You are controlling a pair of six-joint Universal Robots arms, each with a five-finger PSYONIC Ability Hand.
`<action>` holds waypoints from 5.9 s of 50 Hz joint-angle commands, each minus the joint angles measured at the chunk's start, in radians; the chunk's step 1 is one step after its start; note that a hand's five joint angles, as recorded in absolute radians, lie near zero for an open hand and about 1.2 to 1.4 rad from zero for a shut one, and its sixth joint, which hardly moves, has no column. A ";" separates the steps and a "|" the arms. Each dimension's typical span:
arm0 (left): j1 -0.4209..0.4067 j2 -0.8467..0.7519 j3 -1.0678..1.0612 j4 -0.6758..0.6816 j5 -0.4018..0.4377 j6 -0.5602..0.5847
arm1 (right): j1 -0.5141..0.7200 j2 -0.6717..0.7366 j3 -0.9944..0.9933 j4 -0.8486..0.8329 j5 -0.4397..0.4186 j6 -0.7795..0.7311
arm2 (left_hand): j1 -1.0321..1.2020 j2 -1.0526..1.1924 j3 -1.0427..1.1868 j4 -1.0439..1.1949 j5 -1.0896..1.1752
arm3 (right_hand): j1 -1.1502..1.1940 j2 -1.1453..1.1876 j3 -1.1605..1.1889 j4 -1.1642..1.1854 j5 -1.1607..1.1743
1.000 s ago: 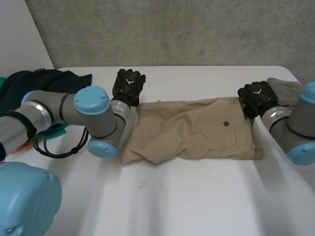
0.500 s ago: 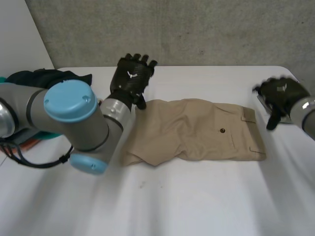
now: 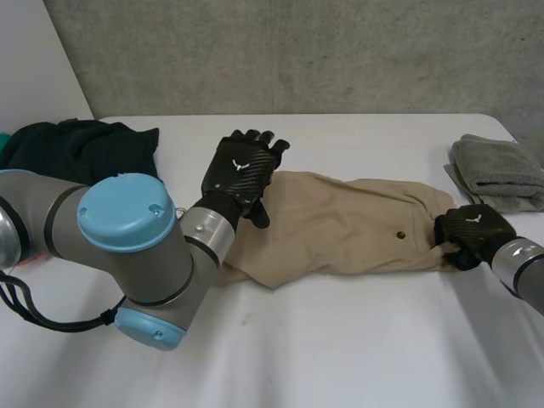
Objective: Fold the laundry.
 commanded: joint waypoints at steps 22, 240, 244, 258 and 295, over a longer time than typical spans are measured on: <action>0.029 0.129 -0.070 -0.002 -0.115 0.002 | 0.568 0.027 -0.004 -0.264 -0.206 -0.426 | -0.031 -0.030 -0.041 -0.027 -0.026 | 0.281 0.145 0.132 0.105 0.170; 0.473 0.309 0.171 -0.277 0.159 -0.133 | 0.247 -0.286 0.066 -0.422 -0.191 0.166 | -0.039 -0.039 -0.050 -0.036 -0.035 | -0.843 -0.979 -0.992 -1.019 -0.954; 0.559 0.124 0.199 -0.232 0.164 0.052 | 0.269 -0.262 0.102 -0.243 -0.186 0.060 | -0.039 -0.039 -0.050 -0.036 -0.035 | -0.843 -0.979 -0.992 -1.019 -0.954; 0.711 -0.427 0.489 -0.113 0.169 0.307 | 0.258 -0.197 0.194 -0.093 -0.191 -0.138 | 0.031 0.032 0.020 0.034 0.035 | -0.843 -0.979 -0.992 -1.019 -0.954; -0.112 -0.303 0.596 -0.116 -0.092 -0.424 | 0.163 -0.351 0.156 -0.106 -0.020 0.130 | 1.164 1.165 1.153 1.167 1.168 | -0.843 -0.979 -0.992 -1.019 -0.954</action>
